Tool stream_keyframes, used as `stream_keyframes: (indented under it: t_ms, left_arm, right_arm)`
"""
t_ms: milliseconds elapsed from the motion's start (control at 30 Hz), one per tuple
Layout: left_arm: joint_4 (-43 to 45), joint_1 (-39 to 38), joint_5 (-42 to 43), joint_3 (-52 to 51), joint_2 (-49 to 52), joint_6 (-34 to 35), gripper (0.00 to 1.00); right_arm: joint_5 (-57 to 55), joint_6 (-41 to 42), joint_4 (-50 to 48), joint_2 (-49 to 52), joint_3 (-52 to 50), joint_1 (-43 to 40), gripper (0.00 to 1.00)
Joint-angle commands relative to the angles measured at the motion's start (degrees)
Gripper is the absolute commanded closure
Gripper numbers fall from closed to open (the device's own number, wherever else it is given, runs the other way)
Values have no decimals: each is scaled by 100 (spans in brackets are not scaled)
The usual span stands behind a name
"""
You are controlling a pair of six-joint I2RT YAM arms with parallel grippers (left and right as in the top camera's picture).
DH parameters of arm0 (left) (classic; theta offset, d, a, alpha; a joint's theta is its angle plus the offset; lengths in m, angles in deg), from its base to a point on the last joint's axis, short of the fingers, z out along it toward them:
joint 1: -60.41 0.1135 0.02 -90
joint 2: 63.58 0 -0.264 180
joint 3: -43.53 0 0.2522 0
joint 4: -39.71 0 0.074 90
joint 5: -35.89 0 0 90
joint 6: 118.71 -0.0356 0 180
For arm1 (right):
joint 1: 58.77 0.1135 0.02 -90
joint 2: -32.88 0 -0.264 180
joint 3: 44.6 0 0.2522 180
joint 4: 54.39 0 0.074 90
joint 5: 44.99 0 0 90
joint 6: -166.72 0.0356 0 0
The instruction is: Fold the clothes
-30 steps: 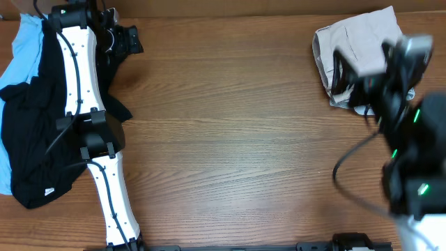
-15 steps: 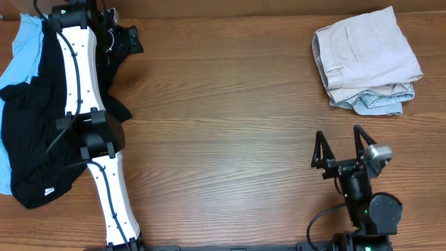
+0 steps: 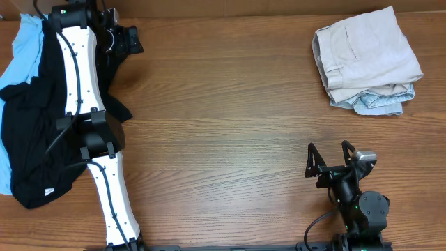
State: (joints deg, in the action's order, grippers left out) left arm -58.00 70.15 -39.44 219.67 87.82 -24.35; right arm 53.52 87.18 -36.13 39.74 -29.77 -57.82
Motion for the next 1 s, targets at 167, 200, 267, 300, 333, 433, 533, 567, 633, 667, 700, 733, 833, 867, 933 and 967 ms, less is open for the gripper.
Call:
stream_keyframes:
  t_ms: [167, 200, 267, 300, 333, 433, 533, 567, 633, 667, 700, 733, 833, 867, 933, 967]
  left_arm:
    - [22, -44, -28, 83, -168, 59, 0]
    - [22, -44, -28, 83, -168, 59, 0]
    - [22, -44, -28, 83, -168, 59, 0]
    - [20, -44, -28, 83, -168, 59, 0]
    - [22, -44, -28, 83, -168, 59, 0]
    - [22, -44, -28, 83, -168, 59, 0]
    - [20, -44, -28, 83, -168, 59, 0]
    - [22, -44, -28, 83, -168, 59, 0]
    - [7, -44, -28, 83, -168, 59, 0]
    - [-17, -44, -28, 83, -168, 59, 0]
    - [-31, -46, -26, 83, -168, 61, 0]
    - [-31, -44, -28, 85, -186, 59, 0]
    - [-151, -46, -28, 85, -358, 59, 0]
    - [-286, -46, -31, 87, -466, 59, 0]
    - [-608, -55, -28, 87, -713, 59, 0]
    - [-752, -70, -28, 87, -852, 59, 0]
  right_arm:
    - [-79, 7, -186, -671, -59, 15, 0]
    - [-79, 7, -133, -669, -59, 15, 0]
    - [-81, 7, -35, -662, -59, 15, 0]
    - [-81, 7, -46, -658, -59, 17, 0]
    - [-83, 7, -46, -658, -59, 15, 0]
    - [-83, 7, -46, -658, -59, 15, 0]
    - [-83, 7, -46, -658, -59, 15, 0]
    - [-83, 7, -46, -658, -59, 15, 0]
    - [-83, 7, -46, -658, -59, 15, 0]
    - [-81, 7, -46, -658, -59, 15, 0]
    - [-83, 7, -46, -658, -59, 17, 0]
    - [-83, 7, -46, -658, -59, 15, 0]
    - [-83, 7, -46, -658, -59, 15, 0]
    - [-81, 7, -44, -658, -59, 15, 0]
    - [-83, 7, -46, -658, -59, 15, 0]
    - [-81, 7, -46, -658, -59, 15, 0]
